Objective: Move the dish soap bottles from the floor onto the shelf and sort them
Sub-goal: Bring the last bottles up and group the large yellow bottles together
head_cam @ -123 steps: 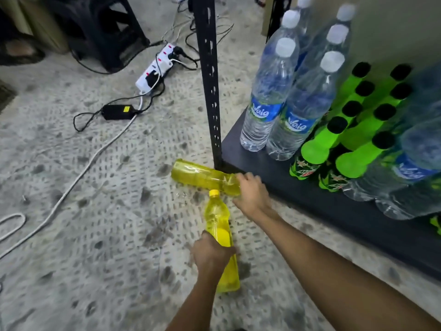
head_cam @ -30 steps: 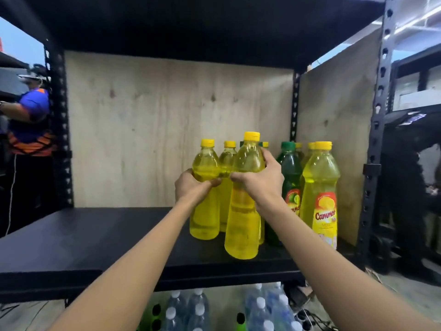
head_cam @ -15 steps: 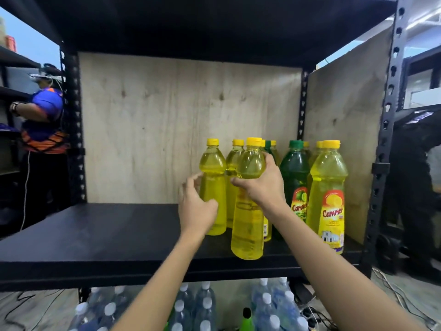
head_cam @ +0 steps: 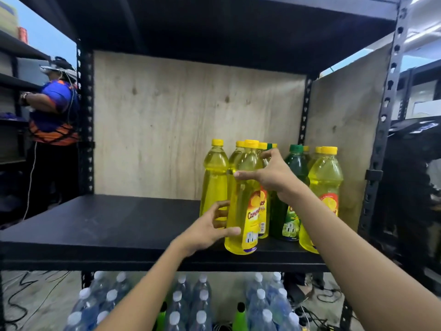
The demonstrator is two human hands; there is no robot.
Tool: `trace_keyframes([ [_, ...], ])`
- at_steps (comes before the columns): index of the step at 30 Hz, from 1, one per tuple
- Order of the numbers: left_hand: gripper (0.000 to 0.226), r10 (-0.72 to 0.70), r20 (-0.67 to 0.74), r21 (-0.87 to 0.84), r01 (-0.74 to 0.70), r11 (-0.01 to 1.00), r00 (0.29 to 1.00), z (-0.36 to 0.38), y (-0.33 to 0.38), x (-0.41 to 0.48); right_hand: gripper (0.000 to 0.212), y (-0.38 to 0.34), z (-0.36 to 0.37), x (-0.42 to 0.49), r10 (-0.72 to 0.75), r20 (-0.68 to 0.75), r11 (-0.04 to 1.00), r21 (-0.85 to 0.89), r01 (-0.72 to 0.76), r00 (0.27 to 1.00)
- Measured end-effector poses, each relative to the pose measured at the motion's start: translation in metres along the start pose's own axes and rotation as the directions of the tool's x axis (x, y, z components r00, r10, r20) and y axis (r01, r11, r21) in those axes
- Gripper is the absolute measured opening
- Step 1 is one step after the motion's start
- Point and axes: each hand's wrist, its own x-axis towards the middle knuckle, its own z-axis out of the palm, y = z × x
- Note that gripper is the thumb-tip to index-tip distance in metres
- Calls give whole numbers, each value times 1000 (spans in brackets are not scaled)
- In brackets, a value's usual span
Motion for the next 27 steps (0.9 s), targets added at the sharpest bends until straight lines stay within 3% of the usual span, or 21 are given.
trace_keyframes([
  [3,67,-20,35,-75,22,997,999,-21,-4,2,103,-1,21,-5,-103,-148,978,-196,73,984],
  [6,85,-55,-114,-45,50,998,992,-6,-6,-1,114,-3,40,-3,-103,-245,941,-338,15,964],
  [11,125,21,-458,235,99,967,888,68,-2,-16,116,-2,51,-3,-60,-231,979,-206,11,971],
  [13,125,21,-545,244,135,960,838,80,0,-12,108,0,49,-6,-72,-205,984,-176,35,976],
  [16,113,32,-551,279,147,949,834,74,2,-11,100,-4,45,-16,-107,-231,980,-187,64,967],
  [21,88,167,-602,360,79,930,781,2,7,-41,99,-48,75,-34,-263,-196,955,-192,226,945],
  [24,88,228,-653,422,96,902,722,-69,8,-55,84,-92,121,-22,-360,-107,930,-127,346,927],
  [27,90,241,-674,450,129,884,698,-145,0,-60,78,-127,181,6,-375,-15,927,-21,374,927],
])
